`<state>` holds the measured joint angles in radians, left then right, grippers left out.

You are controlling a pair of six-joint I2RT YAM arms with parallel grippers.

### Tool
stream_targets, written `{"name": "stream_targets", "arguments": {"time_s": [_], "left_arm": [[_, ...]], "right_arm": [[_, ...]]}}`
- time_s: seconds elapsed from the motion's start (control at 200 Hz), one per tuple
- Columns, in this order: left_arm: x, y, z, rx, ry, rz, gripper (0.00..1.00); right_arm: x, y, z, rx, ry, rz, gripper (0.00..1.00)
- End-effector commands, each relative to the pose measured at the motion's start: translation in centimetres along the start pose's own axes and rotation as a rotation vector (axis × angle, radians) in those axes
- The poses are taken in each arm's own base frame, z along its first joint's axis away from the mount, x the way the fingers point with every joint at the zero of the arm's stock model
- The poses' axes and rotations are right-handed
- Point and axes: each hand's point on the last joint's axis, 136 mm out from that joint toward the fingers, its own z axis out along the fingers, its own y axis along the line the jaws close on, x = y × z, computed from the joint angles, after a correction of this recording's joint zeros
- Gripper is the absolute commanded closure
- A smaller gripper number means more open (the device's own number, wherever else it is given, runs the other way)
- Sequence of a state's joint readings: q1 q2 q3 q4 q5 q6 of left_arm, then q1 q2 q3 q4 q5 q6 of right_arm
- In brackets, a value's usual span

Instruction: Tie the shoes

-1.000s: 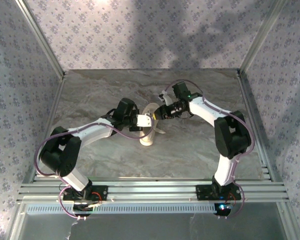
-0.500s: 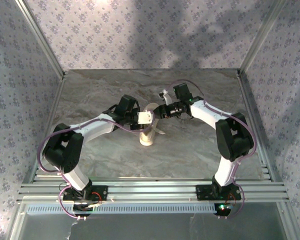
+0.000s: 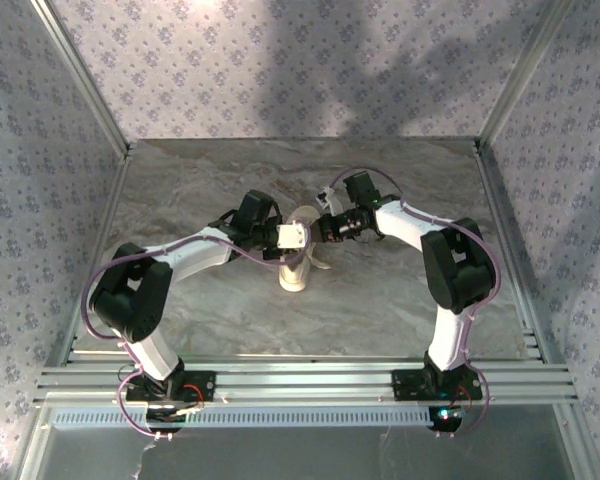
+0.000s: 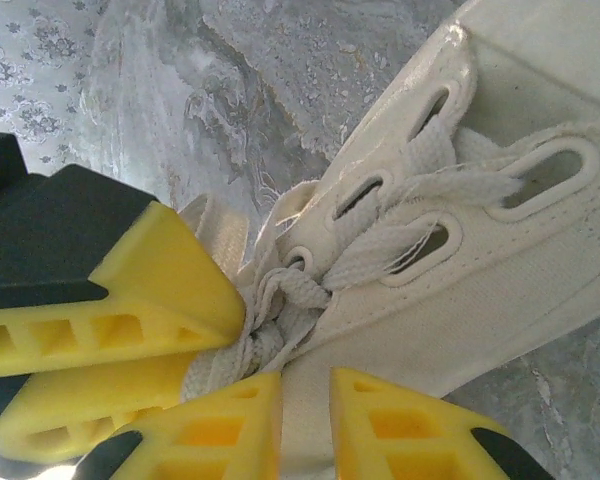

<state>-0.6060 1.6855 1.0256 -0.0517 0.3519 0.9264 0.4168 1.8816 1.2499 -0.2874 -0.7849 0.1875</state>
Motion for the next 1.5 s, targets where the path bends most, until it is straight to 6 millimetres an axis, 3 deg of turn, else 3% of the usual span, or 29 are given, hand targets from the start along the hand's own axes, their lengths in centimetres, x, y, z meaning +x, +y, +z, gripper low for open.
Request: {"name": "stream_targets", "arguments": {"time_s": [0.0,0.595,1.229,1.494], "left_arm": [[-0.3,-0.1,0.4,0.014,-0.032,0.019,0.76],[-1.3,1.3,0.5,-0.018,-0.050,0.040,0.74],[-1.1,2.9,2.0,-0.067,-0.049,0.035,0.73],[-0.9,3.9,2.4,-0.130,-0.054,0.036,0.78]], "right_arm": [[-0.6,0.7,-0.1,-0.032,0.010,-0.005,0.80],[-0.2,2.4,0.1,-0.128,0.051,-0.024,0.85],[-0.1,3.7,0.1,-0.196,0.066,-0.011,0.88],[0.3,2.7,0.3,-0.181,0.075,0.049,0.91]]}}
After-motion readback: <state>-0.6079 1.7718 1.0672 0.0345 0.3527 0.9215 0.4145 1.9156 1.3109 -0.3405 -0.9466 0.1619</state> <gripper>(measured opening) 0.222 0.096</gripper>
